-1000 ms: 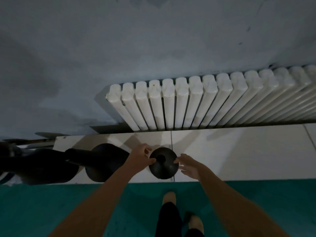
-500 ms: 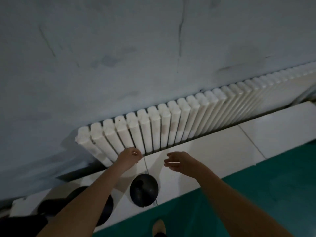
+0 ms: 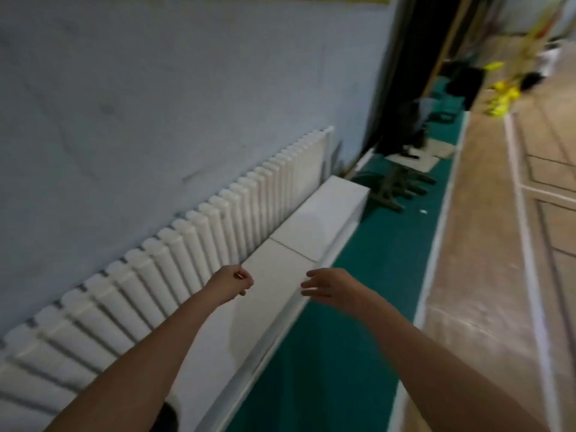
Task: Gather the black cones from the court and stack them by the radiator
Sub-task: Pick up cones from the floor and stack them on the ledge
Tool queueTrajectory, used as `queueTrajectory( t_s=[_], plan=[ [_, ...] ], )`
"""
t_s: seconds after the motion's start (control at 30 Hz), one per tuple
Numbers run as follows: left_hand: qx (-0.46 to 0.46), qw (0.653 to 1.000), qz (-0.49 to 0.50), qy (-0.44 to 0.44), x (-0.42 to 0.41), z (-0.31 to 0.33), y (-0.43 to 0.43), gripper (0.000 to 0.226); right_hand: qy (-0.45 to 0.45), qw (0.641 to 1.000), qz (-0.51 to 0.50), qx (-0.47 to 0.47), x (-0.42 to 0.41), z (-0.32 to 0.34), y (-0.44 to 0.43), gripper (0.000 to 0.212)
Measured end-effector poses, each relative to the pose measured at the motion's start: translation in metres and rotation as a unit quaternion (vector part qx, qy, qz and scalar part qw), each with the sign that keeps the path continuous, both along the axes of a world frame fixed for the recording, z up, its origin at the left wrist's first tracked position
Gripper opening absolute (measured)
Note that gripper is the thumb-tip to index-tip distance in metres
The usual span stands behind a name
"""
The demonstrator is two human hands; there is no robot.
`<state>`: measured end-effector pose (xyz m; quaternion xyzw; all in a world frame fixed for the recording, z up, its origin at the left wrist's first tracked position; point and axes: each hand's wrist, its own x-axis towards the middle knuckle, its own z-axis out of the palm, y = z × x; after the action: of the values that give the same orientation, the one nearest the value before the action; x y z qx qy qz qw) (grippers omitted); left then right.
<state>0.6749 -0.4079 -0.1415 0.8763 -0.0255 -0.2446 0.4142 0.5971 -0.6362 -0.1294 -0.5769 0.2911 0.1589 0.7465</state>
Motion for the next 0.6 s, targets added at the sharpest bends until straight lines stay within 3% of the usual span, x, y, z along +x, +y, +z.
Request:
queueTrajectory(
  t_s=[0.3, 0.6],
  plan=[
    [-0.025, 0.977, -0.209, -0.014, -0.145, 0.022, -0.279, 0.014, -0.049, 0.974, -0.220, -0.031, -0.249, 0.013, -0.227, 0.015],
    [-0.013, 0.911, -0.412, 0.017, -0.299, 0.015, -0.486, 0.018, -0.035, 0.892, -0.448, -0.044, -0.467, 0.007, -0.334, 0.021]
  ],
)
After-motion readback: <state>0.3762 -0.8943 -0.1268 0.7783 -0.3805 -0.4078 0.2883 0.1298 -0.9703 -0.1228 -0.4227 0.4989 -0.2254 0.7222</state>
